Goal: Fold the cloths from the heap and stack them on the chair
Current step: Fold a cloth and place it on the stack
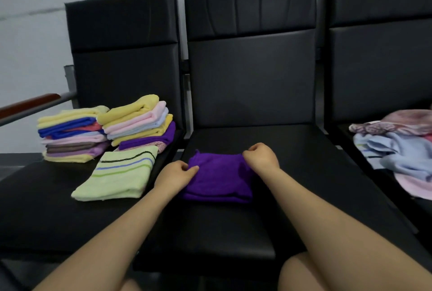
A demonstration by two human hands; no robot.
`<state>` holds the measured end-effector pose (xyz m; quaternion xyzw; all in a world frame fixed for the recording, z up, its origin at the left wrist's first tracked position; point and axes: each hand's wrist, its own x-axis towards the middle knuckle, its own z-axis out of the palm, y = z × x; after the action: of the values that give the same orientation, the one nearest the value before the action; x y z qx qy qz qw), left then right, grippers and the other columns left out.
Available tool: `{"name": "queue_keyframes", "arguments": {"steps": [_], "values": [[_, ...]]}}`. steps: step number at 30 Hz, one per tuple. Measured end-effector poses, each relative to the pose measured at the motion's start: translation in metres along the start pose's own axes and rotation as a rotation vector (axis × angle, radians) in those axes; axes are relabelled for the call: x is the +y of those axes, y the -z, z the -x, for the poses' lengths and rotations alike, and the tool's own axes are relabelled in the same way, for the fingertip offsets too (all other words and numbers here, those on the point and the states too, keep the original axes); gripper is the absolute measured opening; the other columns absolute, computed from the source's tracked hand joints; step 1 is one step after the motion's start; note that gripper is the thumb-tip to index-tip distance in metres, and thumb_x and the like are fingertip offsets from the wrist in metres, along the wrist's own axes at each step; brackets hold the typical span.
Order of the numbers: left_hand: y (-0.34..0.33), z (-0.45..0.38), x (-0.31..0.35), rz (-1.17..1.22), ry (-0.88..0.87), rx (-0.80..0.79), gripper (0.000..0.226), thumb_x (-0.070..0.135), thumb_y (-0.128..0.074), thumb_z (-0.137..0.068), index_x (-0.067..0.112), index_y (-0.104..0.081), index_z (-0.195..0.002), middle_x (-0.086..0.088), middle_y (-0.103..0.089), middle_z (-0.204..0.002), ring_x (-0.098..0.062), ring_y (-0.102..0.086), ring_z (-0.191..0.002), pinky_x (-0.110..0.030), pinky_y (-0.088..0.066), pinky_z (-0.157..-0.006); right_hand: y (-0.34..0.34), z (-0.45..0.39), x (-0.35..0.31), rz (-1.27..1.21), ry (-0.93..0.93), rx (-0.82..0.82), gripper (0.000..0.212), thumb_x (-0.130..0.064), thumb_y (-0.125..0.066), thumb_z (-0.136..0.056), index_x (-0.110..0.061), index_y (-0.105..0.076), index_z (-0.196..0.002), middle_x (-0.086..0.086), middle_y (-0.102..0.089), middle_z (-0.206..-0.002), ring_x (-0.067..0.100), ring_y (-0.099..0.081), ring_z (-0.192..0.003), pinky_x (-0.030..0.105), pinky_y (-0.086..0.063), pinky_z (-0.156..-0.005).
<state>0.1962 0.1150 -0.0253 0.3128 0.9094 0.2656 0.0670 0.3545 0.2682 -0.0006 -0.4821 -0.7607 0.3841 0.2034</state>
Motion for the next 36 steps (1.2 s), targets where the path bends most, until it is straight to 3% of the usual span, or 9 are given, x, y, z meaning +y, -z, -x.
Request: {"name": "queue_keyframes", "arguments": {"steps": [3, 5, 8, 11, 21, 23, 26, 29, 36], "values": [[0.001, 0.002, 0.012, -0.155, 0.045, -0.028, 0.052, 0.058, -0.06, -0.085, 0.01, -0.064, -0.106, -0.008, -0.065, -0.109, -0.026, -0.061, -0.106, -0.031, -0.043, -0.079, -0.002, 0.001, 0.001, 0.126, -0.067, -0.098, 0.037, -0.036, -0.064, -0.086, -0.008, -0.062, -0.11, 0.007, -0.066, -0.108, 0.023, -0.059, -0.084, 0.028, -0.044, -0.069], [0.0, 0.0, 0.014, -0.136, 0.085, -0.089, 0.049, 0.058, -0.064, -0.082, 0.009, -0.065, -0.089, -0.009, -0.064, -0.095, -0.027, -0.063, -0.098, -0.03, -0.04, -0.07, -0.007, 0.004, -0.005, 0.039, -0.109, -0.189, 0.051, -0.037, -0.072, -0.083, -0.007, -0.056, -0.121, 0.01, -0.062, -0.116, 0.025, -0.059, -0.096, 0.033, -0.049, -0.075], [-0.001, 0.0, 0.013, 0.097, 0.146, -0.176, 0.044, 0.044, -0.07, -0.082, 0.002, -0.069, -0.097, -0.012, -0.067, -0.099, -0.028, -0.064, -0.099, -0.029, -0.041, -0.072, -0.017, 0.01, -0.015, -0.047, -0.14, -0.301, 0.067, -0.033, -0.076, -0.081, -0.005, -0.046, -0.134, 0.013, -0.055, -0.13, 0.029, -0.056, -0.112, 0.036, -0.049, -0.079], [0.004, 0.007, 0.011, 0.519, 0.151, -0.181, 0.028, 0.027, -0.063, -0.09, 0.005, -0.069, -0.106, -0.01, -0.07, -0.106, -0.022, -0.066, -0.091, -0.029, -0.048, -0.078, -0.03, 0.012, -0.021, -0.164, -0.134, -0.353, 0.059, -0.029, -0.074, -0.082, -0.004, -0.049, -0.13, 0.012, -0.059, -0.125, 0.028, -0.058, -0.11, 0.036, -0.049, -0.091], [0.112, 0.006, -0.059, 0.618, 0.061, 0.417, 0.025, 0.031, -0.06, -0.093, 0.016, -0.062, -0.113, -0.002, -0.062, -0.107, -0.021, -0.059, -0.104, -0.038, -0.049, -0.09, -0.1, 0.017, -0.111, -0.771, -0.052, -0.434, 0.032, -0.001, -0.068, -0.083, 0.0, -0.061, -0.114, 0.017, -0.063, -0.121, 0.03, -0.061, -0.108, 0.045, -0.05, -0.096], [0.125, 0.004, -0.087, 0.648, 0.107, 0.539, 0.035, 0.03, -0.058, -0.094, 0.017, -0.055, -0.126, 0.003, -0.056, -0.115, -0.014, -0.053, -0.106, -0.035, -0.048, -0.087, -0.126, 0.02, -0.135, -0.844, -0.012, -0.505, 0.046, 0.0, -0.065, -0.083, -0.002, -0.053, -0.127, 0.019, -0.061, -0.122, 0.029, -0.062, -0.104, 0.043, -0.052, -0.091], [0.119, 0.001, -0.132, 0.281, 0.179, 0.593, 0.044, 0.03, -0.059, -0.093, 0.016, -0.052, -0.134, -0.004, -0.054, -0.128, -0.024, -0.051, -0.117, -0.041, -0.046, -0.096, -0.162, 0.036, -0.142, -0.585, 0.087, -0.561, 0.056, -0.011, -0.065, -0.088, -0.008, -0.041, -0.139, 0.01, -0.059, -0.108, 0.02, -0.058, -0.085, 0.03, -0.049, -0.063], [0.1, 0.002, -0.155, -0.098, 0.272, 0.413, 0.044, 0.037, -0.059, -0.091, 0.018, -0.057, -0.131, -0.013, -0.051, -0.135, -0.033, -0.045, -0.126, -0.044, -0.04, -0.101, -0.187, 0.049, -0.122, -0.194, 0.193, -0.571, 0.051, -0.028, -0.065, -0.088, -0.01, -0.047, -0.133, 0.009, -0.058, -0.124, 0.025, -0.061, -0.098, 0.029, -0.049, -0.061], [0.089, 0.009, -0.116, -0.243, -0.028, 0.455, 0.023, 0.034, -0.056, -0.091, 0.02, -0.072, -0.101, -0.007, -0.063, -0.108, -0.029, -0.058, -0.103, -0.037, -0.042, -0.089, -0.152, 0.045, -0.096, -0.327, 0.21, -0.54, 0.011, -0.024, -0.052, -0.098, -0.014, -0.058, -0.098, 0.003, -0.058, -0.079, 0.011, -0.052, -0.058, 0.023, -0.041, -0.052]]}}
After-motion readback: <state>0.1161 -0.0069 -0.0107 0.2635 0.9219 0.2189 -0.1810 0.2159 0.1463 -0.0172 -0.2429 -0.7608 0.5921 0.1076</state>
